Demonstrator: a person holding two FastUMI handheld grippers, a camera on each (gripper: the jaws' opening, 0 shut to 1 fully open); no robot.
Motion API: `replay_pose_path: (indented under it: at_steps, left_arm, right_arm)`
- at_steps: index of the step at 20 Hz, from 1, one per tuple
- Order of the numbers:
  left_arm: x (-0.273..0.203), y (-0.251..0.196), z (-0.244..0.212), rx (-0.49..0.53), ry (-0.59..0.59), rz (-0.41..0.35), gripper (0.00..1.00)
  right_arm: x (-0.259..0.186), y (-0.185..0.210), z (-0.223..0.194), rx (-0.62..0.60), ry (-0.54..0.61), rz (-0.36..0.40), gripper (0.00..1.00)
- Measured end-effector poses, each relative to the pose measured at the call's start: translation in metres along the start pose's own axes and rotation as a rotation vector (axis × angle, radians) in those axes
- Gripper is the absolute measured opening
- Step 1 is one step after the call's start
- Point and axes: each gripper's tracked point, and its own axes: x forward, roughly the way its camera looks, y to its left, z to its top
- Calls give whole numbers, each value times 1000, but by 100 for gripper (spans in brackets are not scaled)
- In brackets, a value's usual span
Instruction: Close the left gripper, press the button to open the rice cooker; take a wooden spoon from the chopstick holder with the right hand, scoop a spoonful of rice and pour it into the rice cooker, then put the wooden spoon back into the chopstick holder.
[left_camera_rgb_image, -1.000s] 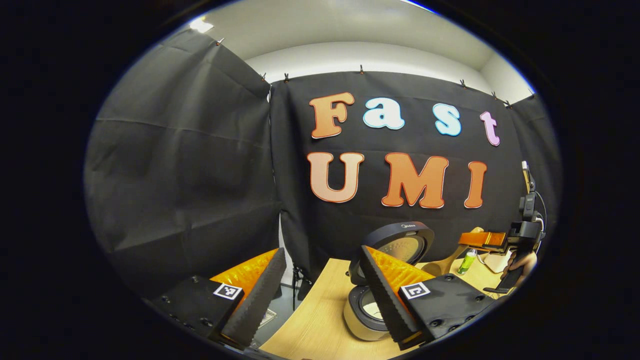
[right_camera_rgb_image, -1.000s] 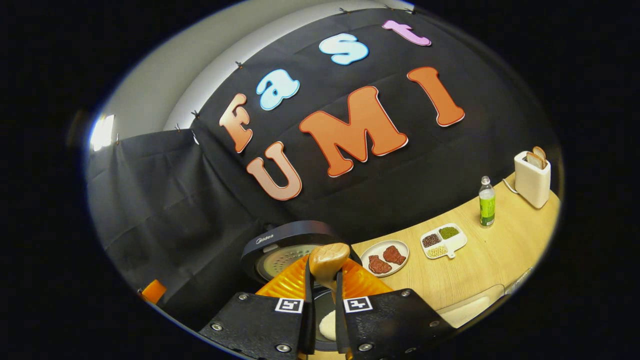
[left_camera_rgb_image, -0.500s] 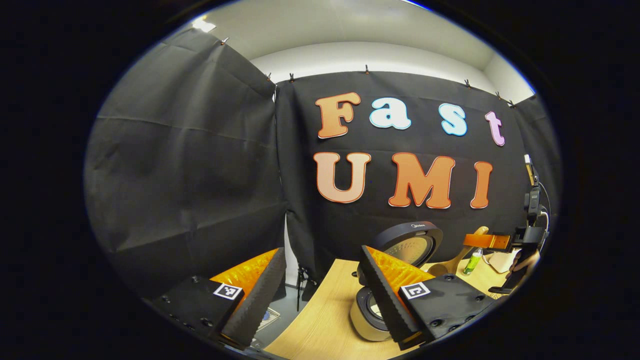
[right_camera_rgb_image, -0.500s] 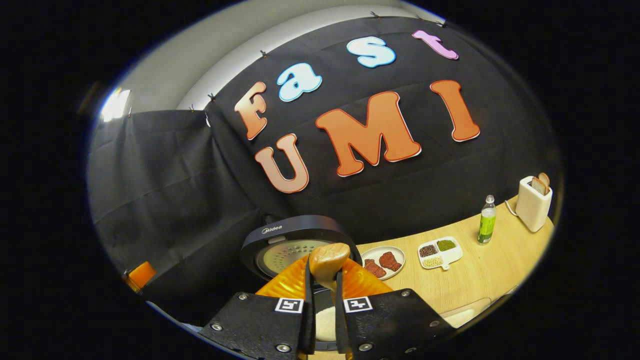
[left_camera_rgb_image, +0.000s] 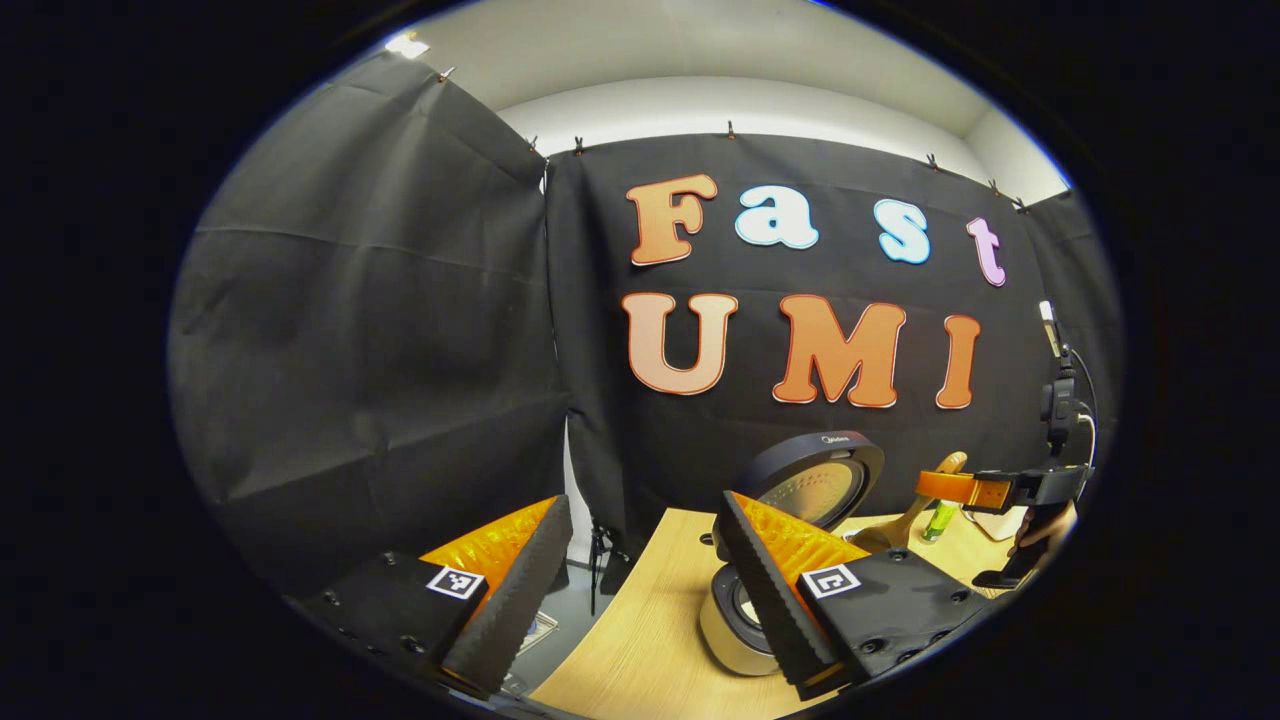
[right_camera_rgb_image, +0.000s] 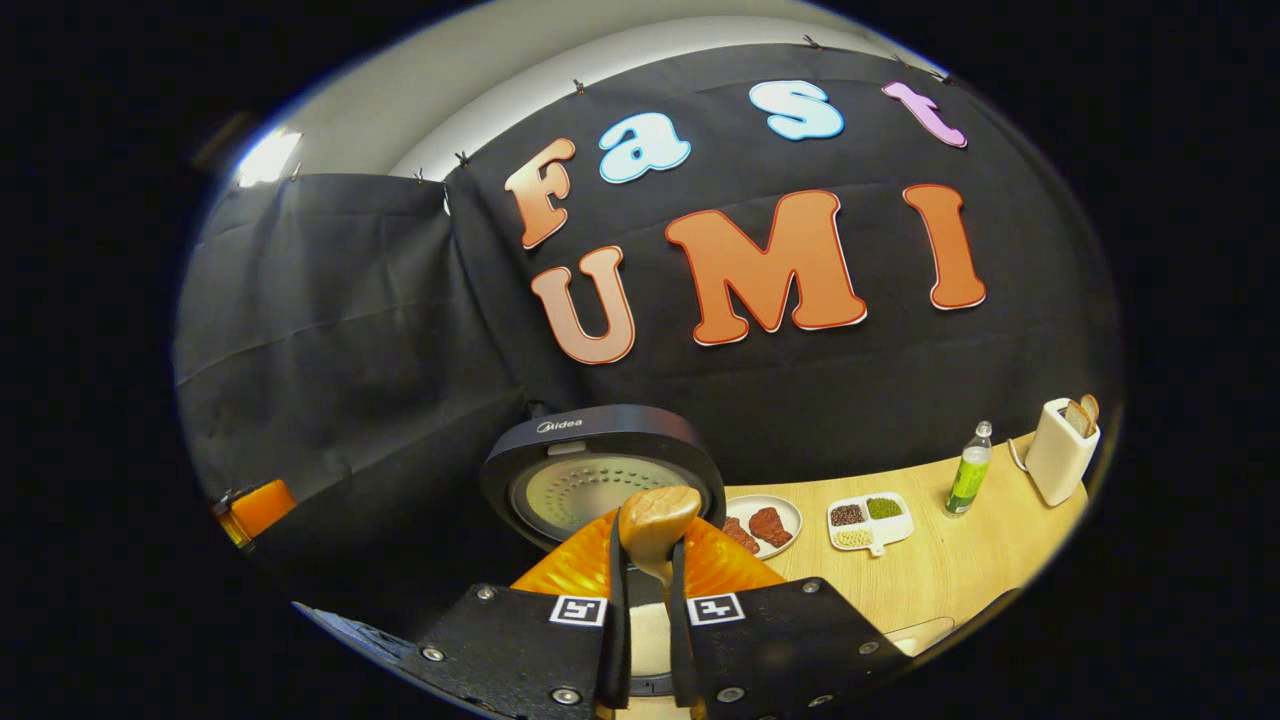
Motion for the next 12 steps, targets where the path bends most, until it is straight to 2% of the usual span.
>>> replay_pose_path:
  at_steps: [6, 9, 12]
  left_arm:
    - [-3, -7, -2, 12, 9, -14, 97]
    - [-8, -15, -2, 17, 5, -26, 100]
    - [-10, -27, 4, 18, -7, -40, 99]
  right_arm:
    - [1, 0, -4, -75, 2, 31, 15]
    - [-4, -4, -3, -54, 2, 43, 15]
    - [-12, -22, 5, 27, -9, 39, 15]
